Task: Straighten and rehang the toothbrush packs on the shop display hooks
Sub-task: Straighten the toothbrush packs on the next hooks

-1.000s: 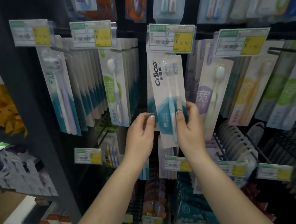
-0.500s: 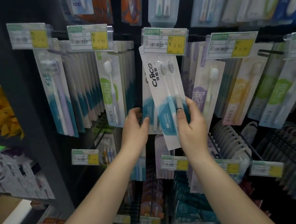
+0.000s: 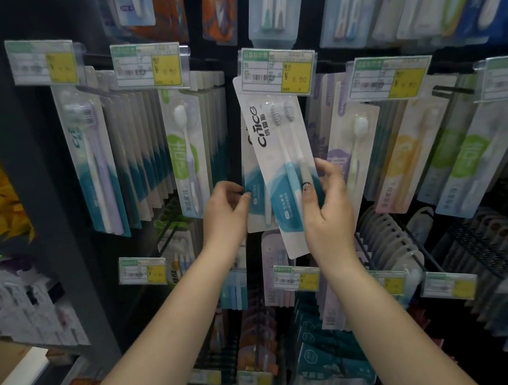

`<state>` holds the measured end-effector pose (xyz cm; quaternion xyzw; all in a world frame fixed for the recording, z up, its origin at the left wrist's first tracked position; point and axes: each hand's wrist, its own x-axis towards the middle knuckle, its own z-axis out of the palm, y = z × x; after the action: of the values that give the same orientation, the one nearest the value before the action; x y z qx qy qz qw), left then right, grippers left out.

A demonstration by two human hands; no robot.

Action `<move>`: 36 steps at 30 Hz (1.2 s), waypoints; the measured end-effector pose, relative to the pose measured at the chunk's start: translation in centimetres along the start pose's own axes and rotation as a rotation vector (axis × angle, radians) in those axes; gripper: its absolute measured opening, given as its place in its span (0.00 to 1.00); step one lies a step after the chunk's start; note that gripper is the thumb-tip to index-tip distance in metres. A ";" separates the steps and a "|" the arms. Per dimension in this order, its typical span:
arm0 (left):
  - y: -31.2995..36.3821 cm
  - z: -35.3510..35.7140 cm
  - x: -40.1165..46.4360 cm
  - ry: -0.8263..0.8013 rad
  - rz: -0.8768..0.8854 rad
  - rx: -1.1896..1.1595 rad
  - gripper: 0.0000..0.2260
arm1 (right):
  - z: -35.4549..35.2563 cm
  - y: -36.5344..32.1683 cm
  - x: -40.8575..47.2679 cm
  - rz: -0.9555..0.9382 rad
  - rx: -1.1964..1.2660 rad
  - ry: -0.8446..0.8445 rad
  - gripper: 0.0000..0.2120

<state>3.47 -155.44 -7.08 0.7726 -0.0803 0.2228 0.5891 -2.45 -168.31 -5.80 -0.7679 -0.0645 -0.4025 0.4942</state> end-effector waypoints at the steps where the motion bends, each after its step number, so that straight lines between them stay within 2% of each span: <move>1: 0.1 0.0 0.0 -0.007 0.006 -0.007 0.02 | 0.0 -0.1 0.0 -0.006 0.002 0.007 0.13; 5: 0.3 0.0 0.0 -0.038 0.023 -0.012 0.02 | -0.4 -0.2 0.1 -0.026 -0.017 0.007 0.09; 15: 0.0 0.3 -0.7 -0.017 0.054 -0.111 0.05 | -1.0 0.2 0.2 -0.044 -0.040 0.103 0.14; 21: 0.4 0.7 -2.3 0.005 0.174 -0.064 0.10 | -1.4 0.6 0.8 -0.052 -0.027 0.107 0.11; 28: 1.3 2.1 -3.7 -0.037 0.295 -0.043 0.02 | -1.4 1.1 1.2 -0.057 -0.013 0.080 0.11; 36: 2.1 3.2 -3.8 -0.088 0.299 -0.100 0.02 | -2.4 1.4 2.1 -0.104 -0.036 0.078 0.12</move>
<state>0.14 -159.55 -7.59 0.7307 -0.2311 0.2693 0.5832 -1.71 -171.55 -4.89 -0.7560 -0.0776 -0.4583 0.4609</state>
